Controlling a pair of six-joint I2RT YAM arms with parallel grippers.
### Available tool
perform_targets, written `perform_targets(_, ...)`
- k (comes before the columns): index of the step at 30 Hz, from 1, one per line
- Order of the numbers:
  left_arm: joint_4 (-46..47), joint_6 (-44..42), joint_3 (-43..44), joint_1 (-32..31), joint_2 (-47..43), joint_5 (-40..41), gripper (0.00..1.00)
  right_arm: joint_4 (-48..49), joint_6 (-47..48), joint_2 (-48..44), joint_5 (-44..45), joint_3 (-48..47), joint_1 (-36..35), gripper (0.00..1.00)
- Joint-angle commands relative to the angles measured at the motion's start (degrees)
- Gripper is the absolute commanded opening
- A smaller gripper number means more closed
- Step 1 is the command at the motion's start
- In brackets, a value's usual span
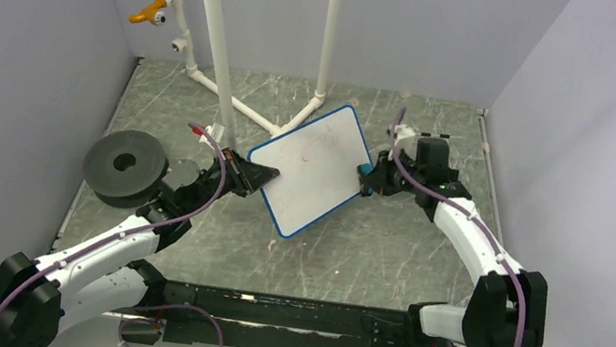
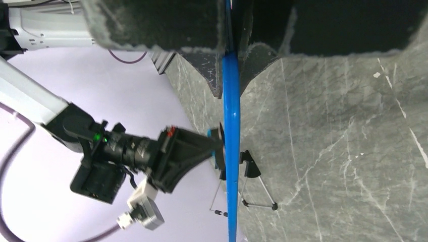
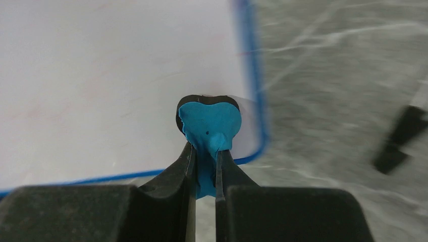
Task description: Erase the whiteboard
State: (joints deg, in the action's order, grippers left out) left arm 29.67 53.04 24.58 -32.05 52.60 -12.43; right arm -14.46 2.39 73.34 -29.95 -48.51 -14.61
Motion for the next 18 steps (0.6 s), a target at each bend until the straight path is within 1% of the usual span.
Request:
perform_targets(1,15.0,2.5,1.3,-0.2,-1.4,-5.5,0.00,2.1,-2.3,4.4,8.0,-4.5,6.2,0.00)
perform_targets(5,15.6,2.5,1.1,-0.1,-1.5,-5.8,0.00,1.1,-2.3,5.2,6.6,-3.5,6.3,0.00)
perform_targets(8,16.2,2.6,0.9,-0.1,-1.5,-5.8,0.00,0.9,-2.1,3.8,0.7,-2.4,5.3,0.00)
perform_targets(10,16.7,2.7,0.8,0.1,-1.0,-6.0,0.00,1.1,-1.5,2.1,-3.7,-1.1,3.0,0.00)
perform_targets(12,17.4,3.0,0.8,0.1,-0.6,-6.3,0.00,2.1,-1.3,-0.5,-6.9,0.2,0.3,0.00)
perform_targets(14,17.9,3.2,0.7,0.2,-0.3,-6.3,0.00,3.4,-2.2,-2.6,-9.0,0.8,0.0,0.00)
perform_targets(16,18.3,3.4,0.7,0.2,0.1,-6.3,0.00,3.6,-2.3,-2.8,-7.6,0.7,0.1,0.00)
perform_targets(18,18.9,3.8,0.9,0.2,0.5,-6.7,0.00,5.3,-5.0,-1.7,0.0,0.6,1.5,0.00)
